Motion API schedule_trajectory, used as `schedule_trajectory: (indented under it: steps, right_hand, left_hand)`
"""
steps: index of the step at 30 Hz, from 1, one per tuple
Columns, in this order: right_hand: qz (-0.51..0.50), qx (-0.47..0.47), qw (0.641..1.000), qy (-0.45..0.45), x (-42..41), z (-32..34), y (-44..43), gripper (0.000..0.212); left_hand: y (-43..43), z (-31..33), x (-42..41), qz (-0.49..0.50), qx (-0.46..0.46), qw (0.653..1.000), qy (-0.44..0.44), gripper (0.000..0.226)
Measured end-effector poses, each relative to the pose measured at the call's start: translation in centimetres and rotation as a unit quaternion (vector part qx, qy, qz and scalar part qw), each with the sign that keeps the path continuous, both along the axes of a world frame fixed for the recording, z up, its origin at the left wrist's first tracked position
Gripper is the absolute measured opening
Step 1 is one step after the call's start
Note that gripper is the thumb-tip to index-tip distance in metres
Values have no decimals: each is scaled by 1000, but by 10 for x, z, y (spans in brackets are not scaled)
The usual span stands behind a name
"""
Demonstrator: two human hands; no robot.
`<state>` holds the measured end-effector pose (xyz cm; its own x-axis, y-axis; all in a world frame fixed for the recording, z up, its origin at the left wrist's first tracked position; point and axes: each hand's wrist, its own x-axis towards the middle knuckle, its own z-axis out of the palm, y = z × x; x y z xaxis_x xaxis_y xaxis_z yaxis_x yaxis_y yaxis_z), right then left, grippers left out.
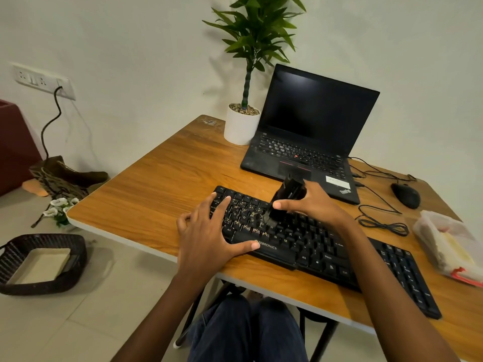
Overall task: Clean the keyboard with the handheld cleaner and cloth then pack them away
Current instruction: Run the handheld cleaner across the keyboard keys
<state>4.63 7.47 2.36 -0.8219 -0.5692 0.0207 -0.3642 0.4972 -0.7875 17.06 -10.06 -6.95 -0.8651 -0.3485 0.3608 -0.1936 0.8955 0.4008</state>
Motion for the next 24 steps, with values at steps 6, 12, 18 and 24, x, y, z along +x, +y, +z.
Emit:
schedule_trajectory:
  steps: [6,12,18,24]
  right_hand:
    - [18,-21,998,-50,-3,-3,-6,54]
    - [0,0,1000,30,-1,-4,-12,48]
    - [-13,24,997,75,0,0,-17,50]
    - [6,34,997,70,1,4,-22,47]
  left_hand:
    - [0,-1,0,1,-1,1000,1,113]
    - [0,0,1,1,4,1000,-1,116]
    - [0,-1,0,-1,7,1000,4,114]
    - [0,-1,0,-3,9,1000,6,115]
